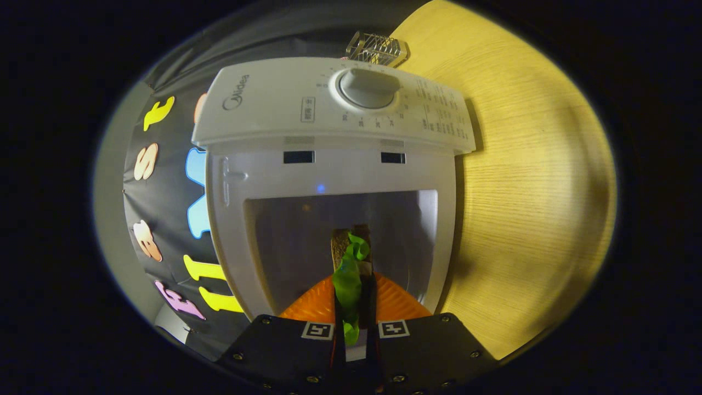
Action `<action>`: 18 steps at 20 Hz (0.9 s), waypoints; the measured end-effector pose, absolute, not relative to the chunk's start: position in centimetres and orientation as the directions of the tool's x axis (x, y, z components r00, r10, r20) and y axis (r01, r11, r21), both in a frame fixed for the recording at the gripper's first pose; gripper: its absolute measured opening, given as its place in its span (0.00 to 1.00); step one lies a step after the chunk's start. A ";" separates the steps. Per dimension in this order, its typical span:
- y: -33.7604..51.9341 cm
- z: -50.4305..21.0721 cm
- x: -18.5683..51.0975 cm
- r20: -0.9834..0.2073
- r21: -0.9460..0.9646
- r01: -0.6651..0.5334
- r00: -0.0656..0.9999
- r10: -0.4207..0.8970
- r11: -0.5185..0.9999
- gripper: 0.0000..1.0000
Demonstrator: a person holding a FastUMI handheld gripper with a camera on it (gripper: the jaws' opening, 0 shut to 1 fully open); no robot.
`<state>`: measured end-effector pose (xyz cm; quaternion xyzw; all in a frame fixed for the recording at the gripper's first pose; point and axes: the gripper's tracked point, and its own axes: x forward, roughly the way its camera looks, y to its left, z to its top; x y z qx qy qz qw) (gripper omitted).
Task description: Open the microwave, put the food inside, and close the microwave door.
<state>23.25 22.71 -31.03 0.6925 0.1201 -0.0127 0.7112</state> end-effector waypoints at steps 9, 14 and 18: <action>24.6 -33.9 28.5 -0.217 0.974 0.213 0.975 0.052 0.076 0.15; 24.4 -35.0 29.9 -0.241 0.969 0.239 0.970 0.034 0.056 0.20; 24.2 -35.3 29.9 -0.274 0.960 0.269 0.960 0.061 0.078 0.29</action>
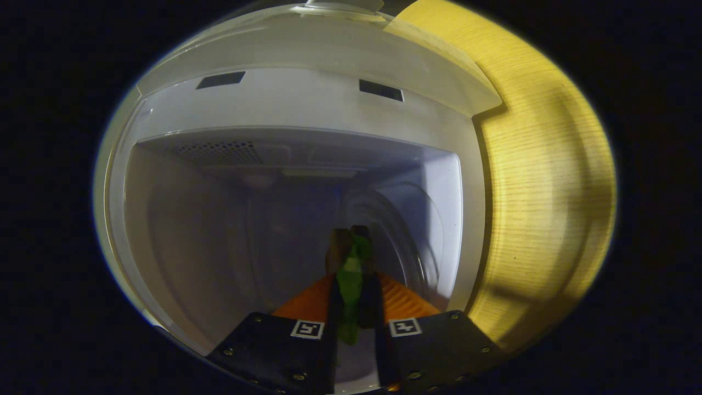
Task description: Open the microwave, put the food inside, and close the microwave door.
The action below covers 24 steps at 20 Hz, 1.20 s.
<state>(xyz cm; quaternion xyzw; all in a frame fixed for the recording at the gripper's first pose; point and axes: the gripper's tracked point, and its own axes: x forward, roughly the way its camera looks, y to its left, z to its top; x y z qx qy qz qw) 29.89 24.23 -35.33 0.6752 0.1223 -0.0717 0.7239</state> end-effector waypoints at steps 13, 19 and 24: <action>22.5 -32.2 20.7 -0.267 0.857 0.131 0.941 0.211 0.499 0.82; 19.4 -29.4 13.3 -0.281 0.585 -0.041 0.926 0.251 0.810 0.83; 17.1 -24.5 7.1 -0.245 0.417 -0.166 0.927 0.286 0.894 0.83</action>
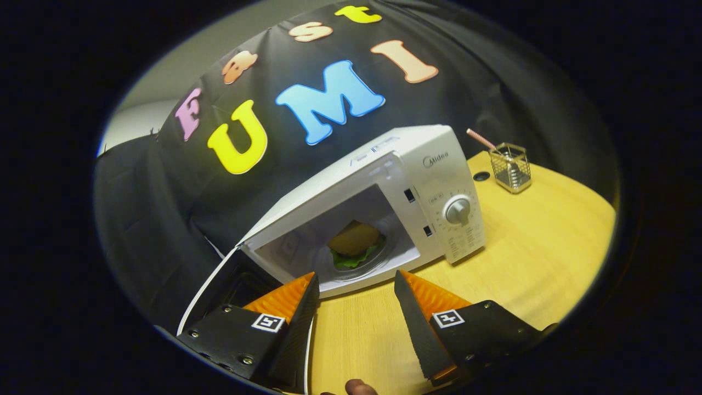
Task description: Open the microwave, put the food inside, and close the microwave door.
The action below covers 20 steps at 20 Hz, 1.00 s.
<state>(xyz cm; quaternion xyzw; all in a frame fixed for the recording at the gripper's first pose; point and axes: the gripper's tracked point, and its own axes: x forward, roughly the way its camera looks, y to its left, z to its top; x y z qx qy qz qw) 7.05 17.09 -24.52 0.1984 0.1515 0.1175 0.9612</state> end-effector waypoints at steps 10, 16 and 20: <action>14.5 -18.9 -2.7 -0.140 0.070 -0.108 0.983 0.117 0.992 0.22; 17.6 -17.4 -6.8 -0.083 0.027 -0.180 0.980 0.182 0.983 0.01; 20.7 -17.4 -8.8 -0.066 0.009 -0.205 0.977 0.205 0.979 0.01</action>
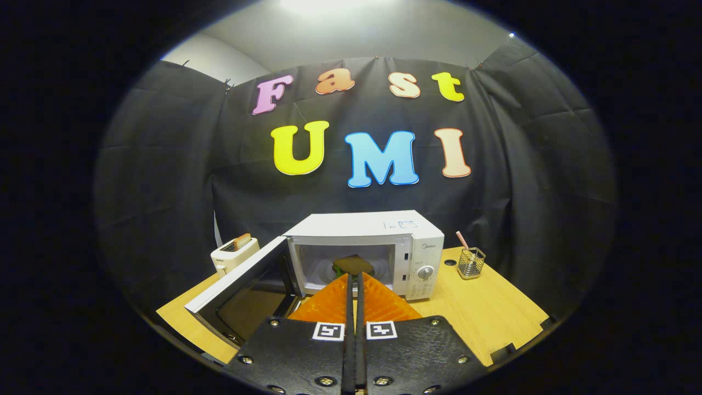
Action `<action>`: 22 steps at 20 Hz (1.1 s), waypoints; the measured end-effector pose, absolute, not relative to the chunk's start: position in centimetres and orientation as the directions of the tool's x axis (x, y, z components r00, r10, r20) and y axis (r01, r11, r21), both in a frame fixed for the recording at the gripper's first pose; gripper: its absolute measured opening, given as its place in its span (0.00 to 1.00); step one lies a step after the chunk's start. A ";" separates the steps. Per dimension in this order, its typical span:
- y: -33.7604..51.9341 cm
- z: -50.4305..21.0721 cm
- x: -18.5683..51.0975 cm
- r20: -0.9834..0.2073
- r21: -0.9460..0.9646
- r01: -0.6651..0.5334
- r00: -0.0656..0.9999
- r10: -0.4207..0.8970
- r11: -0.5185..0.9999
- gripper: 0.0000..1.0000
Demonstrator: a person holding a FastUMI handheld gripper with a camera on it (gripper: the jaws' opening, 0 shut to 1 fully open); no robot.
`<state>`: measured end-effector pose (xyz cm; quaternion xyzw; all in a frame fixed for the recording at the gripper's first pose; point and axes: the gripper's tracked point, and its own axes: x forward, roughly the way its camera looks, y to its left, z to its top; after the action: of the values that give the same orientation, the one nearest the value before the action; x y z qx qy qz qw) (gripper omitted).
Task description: Open the microwave, put the food inside, and close the microwave door.
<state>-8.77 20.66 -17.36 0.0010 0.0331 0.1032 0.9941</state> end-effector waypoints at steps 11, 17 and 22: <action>35.8 -20.0 -15.6 -0.062 -0.017 -0.510 0.859 0.508 0.860 0.01; 41.7 -23.7 -17.0 -0.113 -0.039 -0.588 0.806 0.582 0.808 0.01; 41.0 -26.7 -16.0 -0.182 -0.014 -0.556 0.818 0.545 0.831 0.01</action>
<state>-15.96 41.03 -26.73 -0.0331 0.0854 0.2889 0.9530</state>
